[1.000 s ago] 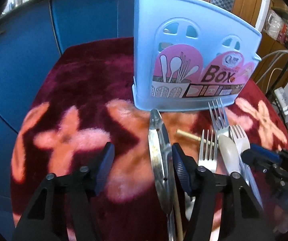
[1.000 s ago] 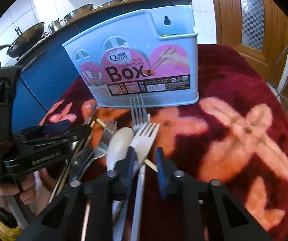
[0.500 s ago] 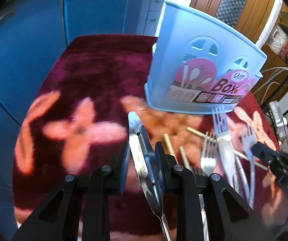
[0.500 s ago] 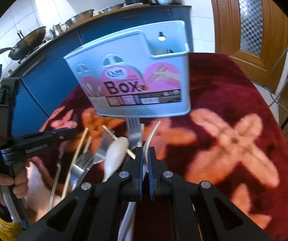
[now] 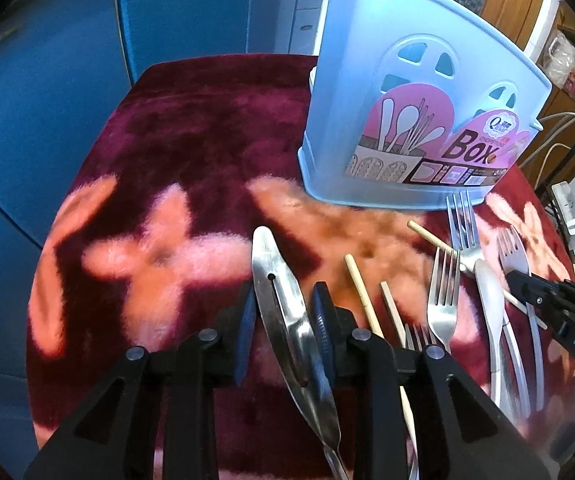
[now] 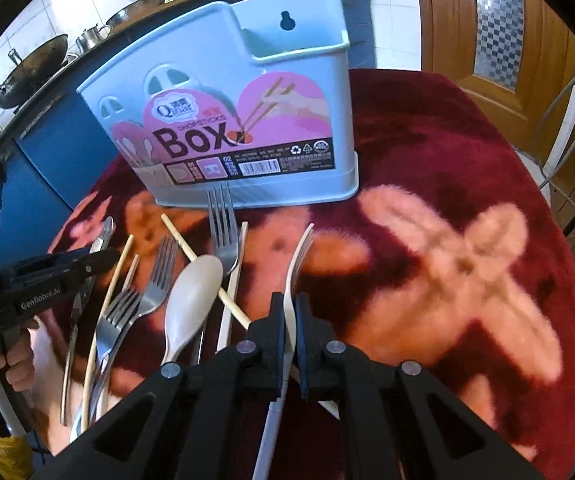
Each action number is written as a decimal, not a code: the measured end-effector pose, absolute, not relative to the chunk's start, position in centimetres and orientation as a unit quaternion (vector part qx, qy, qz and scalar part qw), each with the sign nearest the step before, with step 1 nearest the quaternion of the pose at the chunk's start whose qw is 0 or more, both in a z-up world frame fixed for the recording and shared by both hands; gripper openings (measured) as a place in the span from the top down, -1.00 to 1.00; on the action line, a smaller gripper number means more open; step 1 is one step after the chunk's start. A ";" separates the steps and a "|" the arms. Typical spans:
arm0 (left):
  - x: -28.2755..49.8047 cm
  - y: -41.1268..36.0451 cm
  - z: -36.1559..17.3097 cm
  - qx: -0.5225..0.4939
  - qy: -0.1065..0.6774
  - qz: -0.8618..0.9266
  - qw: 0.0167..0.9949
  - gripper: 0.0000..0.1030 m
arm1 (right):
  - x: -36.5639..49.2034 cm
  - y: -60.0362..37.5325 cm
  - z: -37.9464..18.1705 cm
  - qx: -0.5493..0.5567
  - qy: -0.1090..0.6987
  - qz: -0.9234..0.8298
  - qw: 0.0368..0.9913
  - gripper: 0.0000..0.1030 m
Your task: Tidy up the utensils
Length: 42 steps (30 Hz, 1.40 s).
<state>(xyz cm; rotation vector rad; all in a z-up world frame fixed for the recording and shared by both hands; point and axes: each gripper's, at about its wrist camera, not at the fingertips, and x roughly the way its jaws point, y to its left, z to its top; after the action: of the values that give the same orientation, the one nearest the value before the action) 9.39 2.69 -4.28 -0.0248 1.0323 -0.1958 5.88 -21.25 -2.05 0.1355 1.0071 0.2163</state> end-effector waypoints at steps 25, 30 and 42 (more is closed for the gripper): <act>4.7 2.1 0.6 -0.030 0.389 -0.135 0.911 0.95 | 1.9 -18.6 3.5 -0.015 0.371 0.064 0.926 0.88; 4.2 2.1 2.0 -0.036 0.369 -0.137 0.918 0.96 | 1.3 -18.0 4.9 -0.028 0.345 0.057 0.937 0.88; 3.3 2.1 5.3 -0.049 0.319 -0.140 0.936 0.96 | 0.3 -17.4 7.3 -0.040 0.303 0.053 0.951 0.88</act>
<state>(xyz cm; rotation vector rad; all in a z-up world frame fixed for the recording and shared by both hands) 3.26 2.12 5.33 -0.1006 0.6518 -0.2867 0.32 -17.35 7.28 -0.0804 0.6159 0.1068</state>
